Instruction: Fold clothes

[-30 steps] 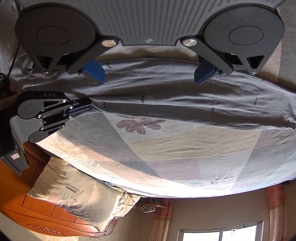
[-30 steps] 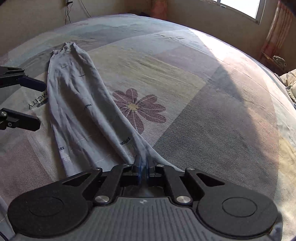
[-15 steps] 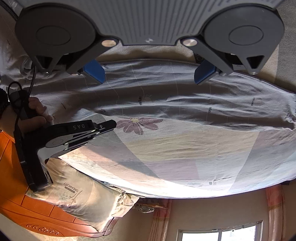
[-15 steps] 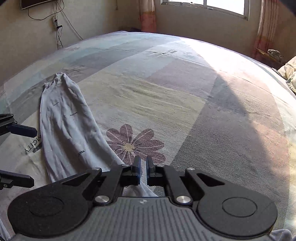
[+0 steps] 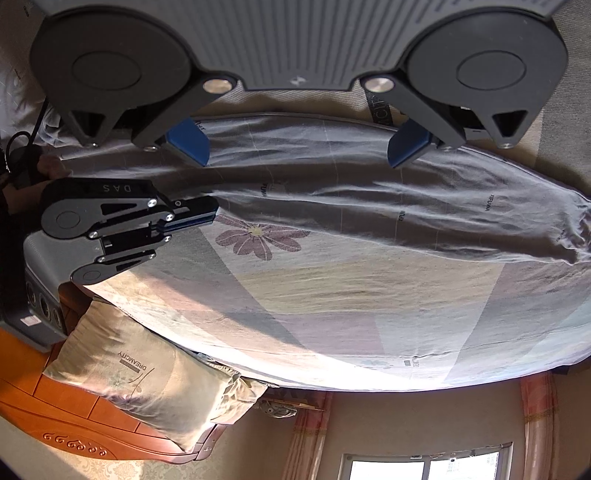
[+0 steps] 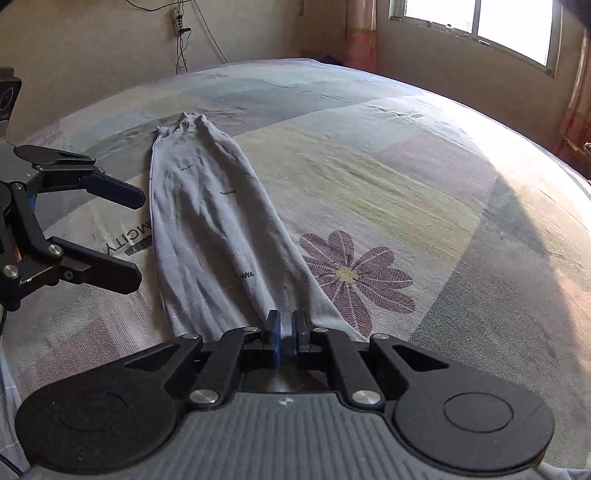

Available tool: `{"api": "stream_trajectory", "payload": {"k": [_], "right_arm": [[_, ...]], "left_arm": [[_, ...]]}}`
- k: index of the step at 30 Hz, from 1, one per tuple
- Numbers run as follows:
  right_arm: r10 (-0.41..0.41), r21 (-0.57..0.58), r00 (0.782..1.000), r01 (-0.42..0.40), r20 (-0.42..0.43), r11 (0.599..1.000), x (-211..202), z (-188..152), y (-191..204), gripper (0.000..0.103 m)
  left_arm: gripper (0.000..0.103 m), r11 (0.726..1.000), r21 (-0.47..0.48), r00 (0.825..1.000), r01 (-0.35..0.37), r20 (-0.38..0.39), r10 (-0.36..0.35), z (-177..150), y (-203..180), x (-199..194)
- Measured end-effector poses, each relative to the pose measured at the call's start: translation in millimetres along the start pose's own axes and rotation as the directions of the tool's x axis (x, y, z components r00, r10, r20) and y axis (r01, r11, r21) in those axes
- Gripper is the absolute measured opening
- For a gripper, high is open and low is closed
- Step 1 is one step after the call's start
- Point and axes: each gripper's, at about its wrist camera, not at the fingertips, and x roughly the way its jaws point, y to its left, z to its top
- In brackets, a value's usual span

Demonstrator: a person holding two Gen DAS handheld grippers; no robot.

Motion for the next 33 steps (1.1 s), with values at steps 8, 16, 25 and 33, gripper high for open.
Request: {"api": "stream_trajectory", "payload": {"k": [8,16,25,33], "right_arm": [[-0.034,0.133,0.999,0.036,-0.018,0.990,16.6,-7.0,-39.2,0.010],[-0.112,-0.059,0.994,0.113,0.006,0.992,8.3,-27.1,5.6,0.010],[-0.159,-0.106,0.987,0.159,0.007,0.982,10.2,-28.2,8.0,0.027],[-0.063,0.047,0.997,0.066,-0.048,0.997,9.8,-23.8,-18.6,0.027]], "left_arm": [[0.102,1.000,0.003,1.000,-0.001,-0.007,0.001,-1.4,1.2,0.8],[0.102,1.000,0.014,1.000,-0.005,-0.017,0.005,-2.1,-0.7,3.5],[0.102,1.000,0.021,1.000,-0.001,-0.018,0.002,-2.0,-1.7,3.0],[0.102,1.000,0.016,1.000,0.003,-0.021,-0.003,-1.9,0.1,2.9]]}}
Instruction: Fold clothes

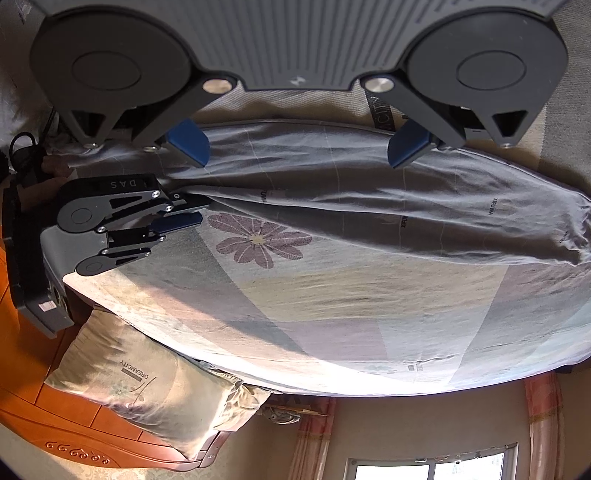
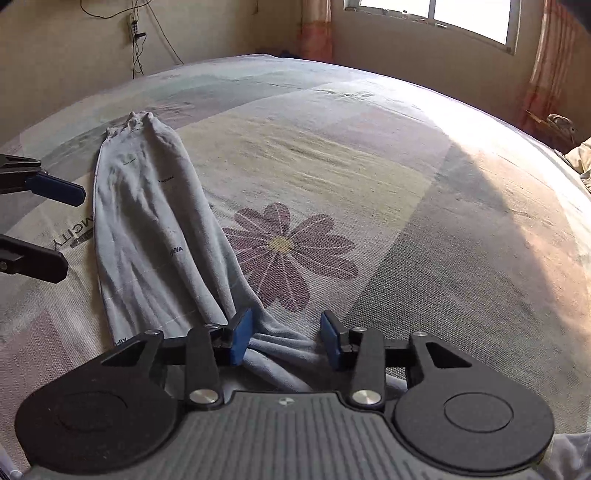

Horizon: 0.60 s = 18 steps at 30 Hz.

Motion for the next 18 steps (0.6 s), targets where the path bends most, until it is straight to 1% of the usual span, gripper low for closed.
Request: {"api": "stream_trajectory", "payload": {"k": [2,3,5,8,11,12,13,14,15,18], "right_arm": [[-0.001,-0.045,1.000,0.001,-0.014,0.999,-0.6,2.8,9.6,0.016],[-0.021,-0.080,1.000,0.020,-0.012,0.997,-0.6,3.4,15.1,0.011],[-0.070,-0.132,0.998,0.070,0.003,0.989,-0.4,5.3,22.9,0.008],[-0.165,-0.130,0.985,0.170,0.053,0.977,8.6,17.3,15.5,0.007],[-0.257,-0.117,0.961,0.268,0.102,0.956,19.3,30.4,6.2,0.008],[-0.286,-0.113,0.952,0.297,0.104,0.948,25.7,33.4,2.9,0.008],[-0.298,-0.105,0.950,0.307,0.087,0.946,32.9,34.3,-0.6,0.008],[-0.297,-0.093,0.953,0.302,0.065,0.949,38.7,34.5,-4.1,0.010],[-0.294,-0.078,0.954,0.298,0.061,0.951,40.1,34.5,-6.8,0.011],[-0.270,0.004,0.956,0.272,0.117,0.962,10.8,32.5,-15.9,0.020]], "left_arm": [[0.102,1.000,-0.002,1.000,-0.006,-0.003,0.006,-0.2,0.8,0.7],[0.102,1.000,-0.002,1.000,-0.008,-0.004,0.008,-0.3,1.1,0.9],[0.102,1.000,-0.004,1.000,-0.005,0.001,0.005,-0.2,1.6,-0.2],[0.102,1.000,-0.003,1.000,0.000,0.004,0.000,-0.4,1.1,-0.4],[0.102,1.000,-0.002,1.000,0.000,0.002,0.000,-0.6,0.6,0.1],[0.102,1.000,-0.001,1.000,-0.002,0.001,0.002,-0.7,0.5,0.4],[0.102,1.000,0.000,1.000,-0.003,0.000,0.003,-0.6,0.4,0.3],[0.102,1.000,0.000,1.000,-0.004,0.000,0.004,-0.4,0.2,-0.1],[0.102,1.000,-0.003,1.000,-0.002,0.002,0.002,-0.1,0.8,-0.8],[0.102,1.000,-0.011,1.000,0.003,0.010,-0.003,0.7,1.7,-2.9]]}}
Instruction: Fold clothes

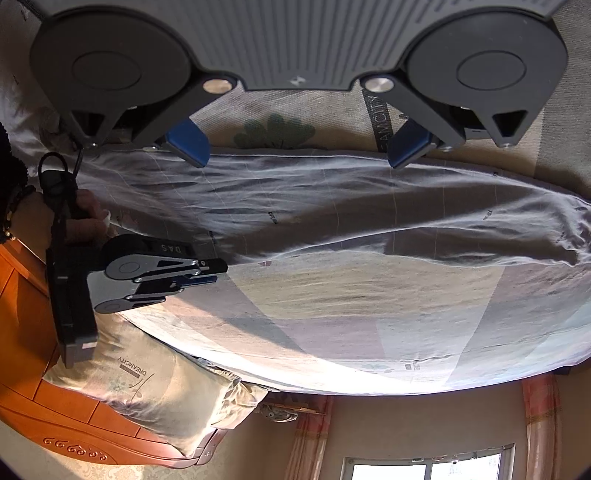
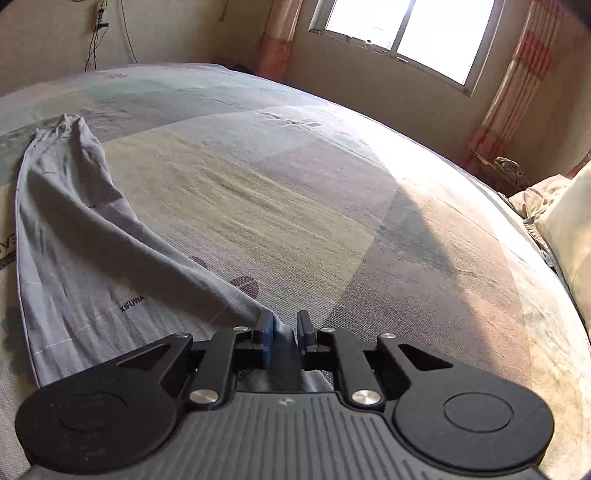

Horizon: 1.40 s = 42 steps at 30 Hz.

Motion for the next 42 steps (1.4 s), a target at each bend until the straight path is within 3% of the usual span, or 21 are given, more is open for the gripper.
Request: {"api": "stream_trajectory", "payload": {"k": [2,5,8,9,12,15,18,21,23,26,29,32,33,35,37,38,39,42], "right_arm": [[-0.022,0.025,0.999,0.022,0.023,0.999,-20.0,-1.4,-13.9,0.025],[-0.128,0.043,0.992,0.128,0.010,0.991,-49.7,-11.9,-51.0,0.034],[-0.245,0.088,0.968,0.249,-0.053,0.965,-74.1,-37.8,-105.0,0.042],[-0.269,0.110,0.960,0.276,-0.078,0.955,-80.0,-48.6,-121.7,0.047],[-0.299,0.187,0.942,0.324,-0.151,0.927,-93.8,-85.1,-166.6,0.048],[-0.274,0.260,0.941,0.320,-0.201,0.911,-101.1,-123.7,-195.9,0.048],[-0.226,0.343,0.960,0.271,-0.168,0.899,-108.0,-146.9,-206.5,0.054],[-0.134,0.379,0.980,0.181,-0.146,0.908,-102.0,-156.7,-205.1,0.058],[-0.137,0.337,0.976,0.188,-0.170,0.923,-95.4,-158.7,-193.9,0.058],[-0.113,0.367,0.978,0.173,-0.178,0.914,-100.8,-159.2,-186.1,0.057],[-0.089,0.355,0.981,0.145,-0.171,0.924,-111.3,-160.7,-173.8,0.047],[-0.063,0.344,0.984,0.118,-0.167,0.931,-117.5,-158.1,-165.1,0.016],[-0.065,0.330,0.983,0.120,-0.171,0.936,-118.1,-156.0,-161.1,0.010],[-0.077,0.308,0.980,0.132,-0.184,0.942,-119.0,-151.5,-156.4,0.009],[-0.103,0.322,0.981,0.152,-0.164,0.934,-124.9,-149.2,-160.1,0.010],[-0.124,0.338,0.981,0.169,-0.149,0.926,-129.5,-149.3,-164.6,0.020],[-0.150,0.358,0.980,0.189,-0.134,0.915,-134.8,-150.2,-170.4,0.036],[-0.173,0.445,0.980,0.197,-0.094,0.873,-148.9,-156.5,-191.6,0.044]], "left_arm": [[0.102,1.000,-0.002,1.000,0.003,0.002,-0.003,-0.1,-1.0,-0.5],[0.102,1.000,0.011,1.000,0.007,-0.002,-0.007,-0.3,-4.8,0.8],[0.102,1.000,0.029,1.000,0.009,-0.009,-0.008,-0.7,-9.9,3.0],[0.102,0.999,0.036,1.000,0.008,-0.011,-0.008,-1.1,-11.4,3.8],[0.102,0.999,0.050,1.000,0.000,-0.022,0.001,-2.4,-15.1,7.3],[0.102,0.998,0.065,0.999,-0.009,-0.033,0.011,-4.1,-18.2,10.7],[0.102,0.997,0.076,0.999,-0.013,-0.041,0.016,-5.5,-20.3,13.1],[0.102,0.996,0.089,0.999,-0.015,-0.051,0.020,-6.9,-22.4,15.4],[0.102,0.995,0.098,0.998,-0.019,-0.056,0.024,-7.6,-23.9,16.5],[0.102,0.995,0.098,0.998,-0.015,-0.054,0.020,-7.5,-23.7,15.5],[0.102,0.996,0.093,0.999,-0.011,-0.050,0.016,-6.9,-23.6,13.8],[0.102,0.996,0.092,0.999,-0.007,-0.046,0.011,-6.5,-23.9,12.6],[0.102,0.996,0.093,0.999,-0.007,-0.047,0.012,-6.4,-24.2,12.7],[0.102,0.995,0.096,0.999,-0.009,-0.048,0.013,-6.3,-24.7,12.9],[0.102,0.995,0.096,0.999,-0.016,-0.050,0.021,-6.3,-24.6,13.6],[0.102,0.995,0.093,0.998,-0.019,-0.050,0.023,-6.3,-24.0,13.7],[0.102,0.996,0.091,0.998,-0.021,-0.051,0.025,-6.3,-23.5,13.8],[0.102,0.996,0.087,0.999,-0.019,-0.048,0.023,-6.2,-23.2,13.6]]}}
